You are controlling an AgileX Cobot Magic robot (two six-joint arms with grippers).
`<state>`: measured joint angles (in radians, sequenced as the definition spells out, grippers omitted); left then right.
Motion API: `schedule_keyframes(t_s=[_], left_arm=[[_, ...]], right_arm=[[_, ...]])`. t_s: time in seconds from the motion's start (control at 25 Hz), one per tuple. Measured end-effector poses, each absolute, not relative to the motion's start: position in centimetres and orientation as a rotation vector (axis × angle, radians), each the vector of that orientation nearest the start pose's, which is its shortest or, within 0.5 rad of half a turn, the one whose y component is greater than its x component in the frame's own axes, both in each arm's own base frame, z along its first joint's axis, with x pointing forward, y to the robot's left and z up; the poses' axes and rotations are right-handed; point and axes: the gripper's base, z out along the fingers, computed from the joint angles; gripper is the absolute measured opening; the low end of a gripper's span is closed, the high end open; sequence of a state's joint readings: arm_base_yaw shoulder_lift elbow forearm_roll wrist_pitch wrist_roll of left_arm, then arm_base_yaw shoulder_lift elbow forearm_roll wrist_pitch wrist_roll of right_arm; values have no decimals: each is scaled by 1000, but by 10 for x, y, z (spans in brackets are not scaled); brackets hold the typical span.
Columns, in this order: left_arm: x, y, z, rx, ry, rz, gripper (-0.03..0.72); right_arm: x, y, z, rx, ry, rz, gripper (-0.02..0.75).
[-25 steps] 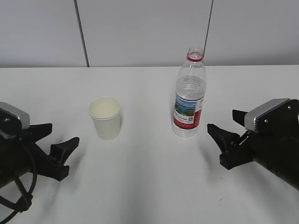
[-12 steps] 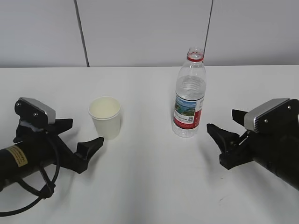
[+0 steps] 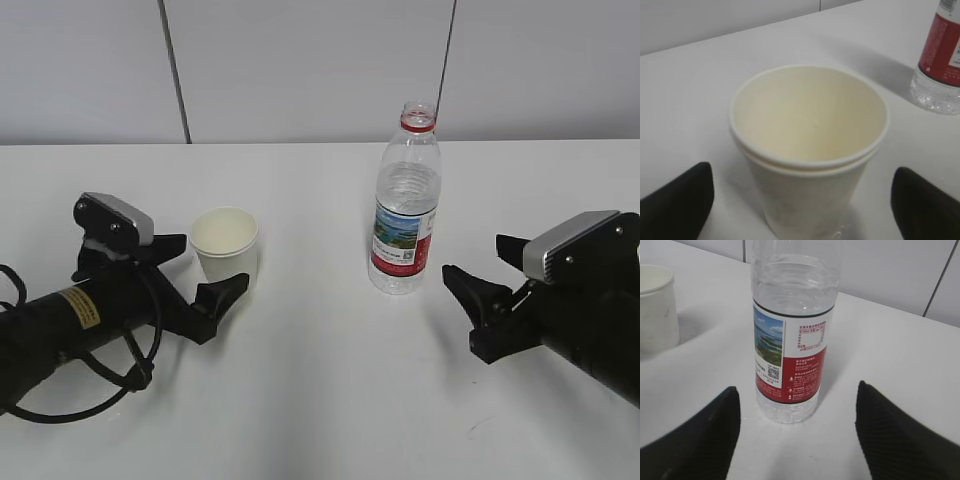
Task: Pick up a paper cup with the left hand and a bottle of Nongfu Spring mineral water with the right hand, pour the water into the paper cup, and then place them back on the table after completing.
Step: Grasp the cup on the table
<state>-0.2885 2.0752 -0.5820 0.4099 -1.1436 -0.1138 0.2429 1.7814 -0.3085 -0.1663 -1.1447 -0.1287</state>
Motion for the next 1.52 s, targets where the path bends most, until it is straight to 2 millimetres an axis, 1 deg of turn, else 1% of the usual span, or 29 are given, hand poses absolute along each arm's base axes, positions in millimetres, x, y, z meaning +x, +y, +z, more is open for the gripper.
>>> schedule_keyframes(t_s=[0.32,0.44,0.6,0.88,1.04,1.12,1.52], left_arm=[[310,-127,76,563,1770,-529,659],[312,-128,69,563,1786,-534,655],[311,-128,63,566,1801,-538,644],[311,-128,63,566,1803,-539,615],[311,-128,63,564,1803,-540,602],[311,-128,63,564,1803,-540,594],[311,-128,63,564,1803,-540,586]], right_arm=[[241,74,127,-501,1747,169,534],[243,74,127,-501,1742,169,534],[257,79,123,-502,1734,177,534],[286,88,105,-528,1738,193,537],[299,91,101,-502,1732,212,577],[304,92,100,-493,1731,219,588],[322,100,93,-484,1715,279,594]])
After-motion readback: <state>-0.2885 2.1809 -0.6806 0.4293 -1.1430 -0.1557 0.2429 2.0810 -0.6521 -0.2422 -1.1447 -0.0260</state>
